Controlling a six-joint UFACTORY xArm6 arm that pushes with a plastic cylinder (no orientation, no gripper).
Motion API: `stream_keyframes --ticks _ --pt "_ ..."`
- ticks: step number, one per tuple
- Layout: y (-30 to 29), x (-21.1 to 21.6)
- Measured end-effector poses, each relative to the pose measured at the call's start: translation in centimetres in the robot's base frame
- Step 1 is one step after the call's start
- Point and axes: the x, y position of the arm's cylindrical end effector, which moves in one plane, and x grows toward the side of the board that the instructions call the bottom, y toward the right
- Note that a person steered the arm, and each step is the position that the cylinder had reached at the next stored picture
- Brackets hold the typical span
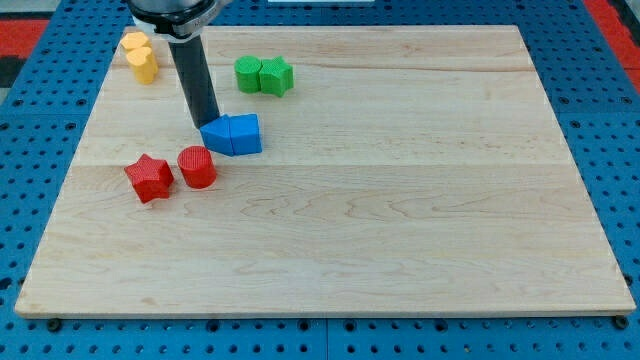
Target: Move red circle into red star
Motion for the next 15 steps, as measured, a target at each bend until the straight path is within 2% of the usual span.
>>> stream_keyframes --ticks 1,2,3,4,6,7,9,10,11,12,13,14,15 --pt "-3.0 4.0" --pt "-2.9 8.2" --pt "-3.7 8.9" --pt "-4.6 7.7" --pt "-3.1 2.8" --pt "1.2 4.4" --pt "3.7 9.3" --pt "7.1 9.5" --pt "7.4 12.7" --pt "4.7 14.7" --pt "2.5 14.4" --pt "4.3 13.6" --pt "2.5 11.5"
